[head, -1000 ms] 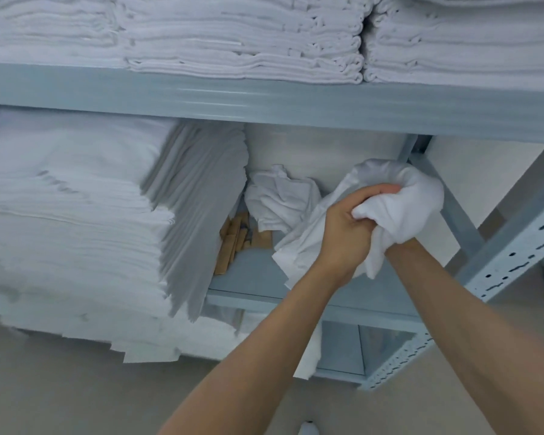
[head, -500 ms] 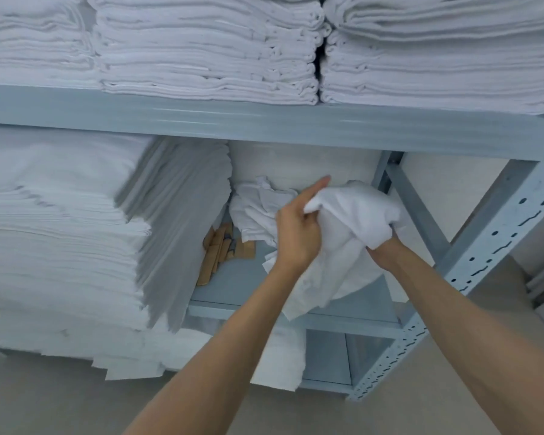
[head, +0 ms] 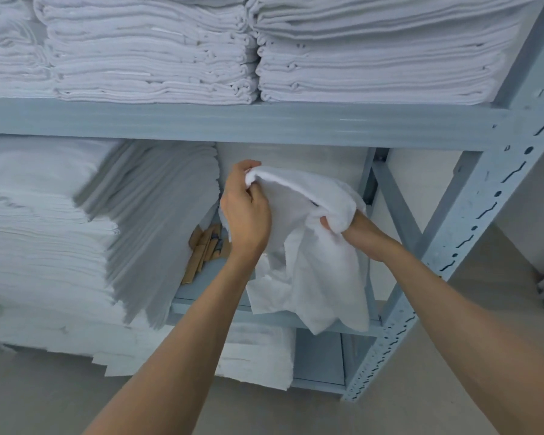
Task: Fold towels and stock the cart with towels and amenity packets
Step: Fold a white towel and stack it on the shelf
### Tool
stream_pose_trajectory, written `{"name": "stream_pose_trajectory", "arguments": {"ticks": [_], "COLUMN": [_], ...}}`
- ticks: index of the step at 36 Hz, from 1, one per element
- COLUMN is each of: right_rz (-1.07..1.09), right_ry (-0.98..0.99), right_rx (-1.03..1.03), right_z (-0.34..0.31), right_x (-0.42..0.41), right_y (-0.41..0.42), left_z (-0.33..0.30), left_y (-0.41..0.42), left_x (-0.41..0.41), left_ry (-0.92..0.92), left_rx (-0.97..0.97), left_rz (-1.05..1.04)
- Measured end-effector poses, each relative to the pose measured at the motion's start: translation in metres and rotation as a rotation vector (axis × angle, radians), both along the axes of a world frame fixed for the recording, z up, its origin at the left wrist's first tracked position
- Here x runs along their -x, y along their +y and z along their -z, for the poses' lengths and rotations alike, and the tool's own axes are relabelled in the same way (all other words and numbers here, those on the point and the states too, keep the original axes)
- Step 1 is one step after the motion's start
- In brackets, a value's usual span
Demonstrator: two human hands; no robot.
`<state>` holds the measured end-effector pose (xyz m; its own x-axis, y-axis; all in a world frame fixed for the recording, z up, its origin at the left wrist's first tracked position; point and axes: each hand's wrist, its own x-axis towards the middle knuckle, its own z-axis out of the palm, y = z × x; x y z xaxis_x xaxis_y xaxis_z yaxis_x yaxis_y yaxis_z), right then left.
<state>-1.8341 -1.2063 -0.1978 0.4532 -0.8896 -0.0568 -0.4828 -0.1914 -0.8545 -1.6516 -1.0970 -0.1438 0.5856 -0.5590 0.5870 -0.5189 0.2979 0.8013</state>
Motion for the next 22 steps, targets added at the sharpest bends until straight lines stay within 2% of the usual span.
{"name": "stream_pose_trajectory", "arguments": {"ticks": [3, 8, 13, 22], "right_rz": [-0.007, 0.176, 0.188, 0.260], "right_ry": [-0.068, -0.192, -0.075, 0.109], "right_rx": [-0.005, -0.064, 0.021, -0.073], "right_z": [-0.002, -0.015, -0.021, 0.008], "right_x": [0.007, 0.015, 0.016, 0.018], "right_y": [0.009, 0.035, 0.079, 0.192], "left_z": [0.000, 0.009, 0.016, 0.000], "left_y": [0.008, 0.026, 0.058, 0.133], "left_x": [0.000, 0.000, -0.010, -0.060], "left_ry": [-0.049, -0.130, 0.143, 0.483], "left_rx": [-0.124, -0.330, -0.241, -0.092], "left_rz": [0.049, 0.042, 0.185, 0.271]}}
